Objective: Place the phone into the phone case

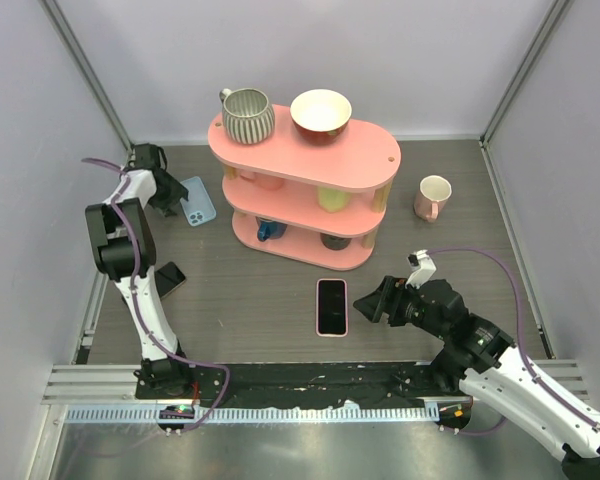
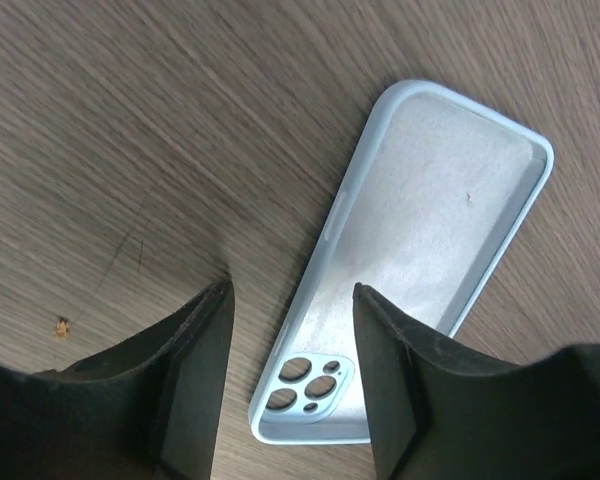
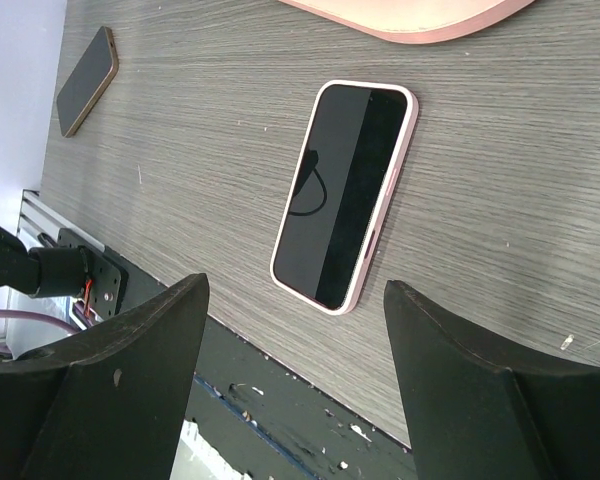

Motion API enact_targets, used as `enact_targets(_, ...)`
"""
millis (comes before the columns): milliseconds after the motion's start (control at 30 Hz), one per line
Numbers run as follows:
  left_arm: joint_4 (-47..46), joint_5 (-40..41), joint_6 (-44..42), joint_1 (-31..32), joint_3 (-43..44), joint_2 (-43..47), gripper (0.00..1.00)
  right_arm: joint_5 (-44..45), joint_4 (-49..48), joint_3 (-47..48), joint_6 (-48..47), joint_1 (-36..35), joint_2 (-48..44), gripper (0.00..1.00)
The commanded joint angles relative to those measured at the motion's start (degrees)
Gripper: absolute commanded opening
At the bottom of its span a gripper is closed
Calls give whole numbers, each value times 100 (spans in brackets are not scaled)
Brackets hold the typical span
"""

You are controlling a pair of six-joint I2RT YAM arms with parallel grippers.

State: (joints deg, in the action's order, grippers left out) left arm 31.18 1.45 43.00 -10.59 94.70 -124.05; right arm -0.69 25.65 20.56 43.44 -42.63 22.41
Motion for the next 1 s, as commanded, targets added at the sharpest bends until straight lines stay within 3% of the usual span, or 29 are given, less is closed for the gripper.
enact_targets(0,414,-66,-248,-13,268,-260,52,42,-148,-25,-46,9,-9,77)
enact_targets(167,793,698,-635,180,497,-216,45,42,-122,-17,-37,18,-27,77)
enact_targets(400,1092,417,-696,224,743,-436,44,42,-113,1,-29,9,-26,77)
enact_targets(500,1162,409,-706,233,700,-436,36,51,-86,1,-20,9,-44,77)
enact_targets(533,1154,356,-697,233,656,-419,24,43,-78,-8,-20,9,-53,77)
enact_targets(600,1206,268,-697,233,612,-314,15,42,-86,-8,-2,9,-70,77)
enact_targets(733,1303,346,-688,233,235,125,1,42,-69,27,-2,9,-114,77)
enact_targets(967,1110,470,109,224,-1101,1531,0,42,-78,54,7,9,-132,77)
